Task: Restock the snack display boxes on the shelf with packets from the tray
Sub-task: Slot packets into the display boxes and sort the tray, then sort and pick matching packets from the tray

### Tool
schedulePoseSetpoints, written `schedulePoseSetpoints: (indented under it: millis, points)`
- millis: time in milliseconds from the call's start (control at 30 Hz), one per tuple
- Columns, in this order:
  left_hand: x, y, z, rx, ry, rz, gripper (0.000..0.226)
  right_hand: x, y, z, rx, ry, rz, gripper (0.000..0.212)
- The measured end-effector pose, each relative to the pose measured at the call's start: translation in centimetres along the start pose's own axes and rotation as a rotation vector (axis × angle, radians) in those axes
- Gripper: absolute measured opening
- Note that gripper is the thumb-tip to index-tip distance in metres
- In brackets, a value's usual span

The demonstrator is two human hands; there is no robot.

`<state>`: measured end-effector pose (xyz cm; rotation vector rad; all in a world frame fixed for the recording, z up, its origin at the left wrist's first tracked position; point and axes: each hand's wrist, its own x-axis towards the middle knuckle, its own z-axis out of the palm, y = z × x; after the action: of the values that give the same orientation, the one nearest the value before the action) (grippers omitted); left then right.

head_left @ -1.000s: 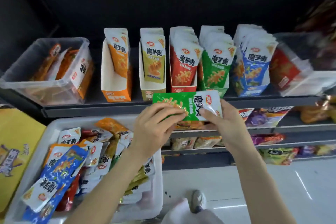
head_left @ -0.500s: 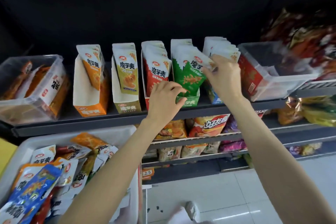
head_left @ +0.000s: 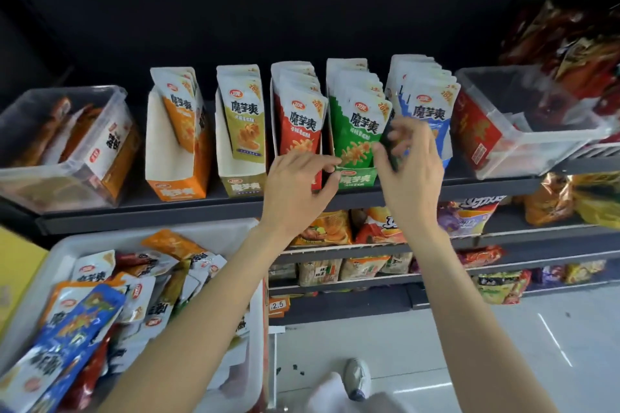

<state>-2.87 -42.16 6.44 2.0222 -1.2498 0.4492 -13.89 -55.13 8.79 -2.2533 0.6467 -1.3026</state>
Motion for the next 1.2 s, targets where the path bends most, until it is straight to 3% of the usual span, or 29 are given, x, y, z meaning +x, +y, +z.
schedulePoseSetpoints:
  millis: [67, 167, 267, 467, 667, 800, 900, 1067, 1133, 1200]
  points:
    - [-2.2, -0.4, -1.9, -0.100, 0.133, -0.033, 0.021, -2.5, -2.2, -0.1, 0.092, -0.093, -0.002, 0.022]
    - [-6.6, -1.8, -5.5, -0.214, 0.229, -0.171, 0.021, -6.1, -4.4, 1.7, 0.135, -0.417, -0.059, 0.017]
    - [-11.6, -4.8, -8.8, -0.110, 0.132, -0.321, 0.024, -9.3, -6.0, 5.1, 0.103, -0.757, -0.171, 0.022]
    - [-21.4, -11.9, -15.0, 0.352, -0.144, -0.567, 0.028, -14.7, -11.0, 11.8, 0.124, -1.060, -0.359, 0.035]
    - [-27.6, -15.5, -18.7, 0.453, -0.228, -0.815, 0.043, -18.9, -15.9, 18.7, 0.171, -1.206, -0.535, 0.041]
    - [-28.5, -16.7, -19.2, 0.399, -0.302, -0.809, 0.051, -19.7, -18.7, 22.3, 0.160, -1.274, -0.617, 0.045]
    - [-28.2, -17.2, -19.5, 0.357, -0.380, -0.702, 0.052, -19.8, -19.7, 23.4, 0.058, -1.360, -0.673, 0.061]
    - [-27.8, -17.9, -19.4, 0.287, -0.395, -0.498, 0.058, -20.0, -19.0, 22.7, -0.079, -1.311, -0.610, 0.075]
    - [-27.5, -17.5, -18.6, 0.327, -0.329, -0.444, 0.067, -20.3, -18.6, 21.9, -0.123, -1.234, -0.513, 0.066]
    - [-26.8, -16.3, -17.9, 0.315, -0.161, -0.479, 0.063, -20.2, -18.0, 20.8, -0.037, -1.154, -0.261, 0.047]
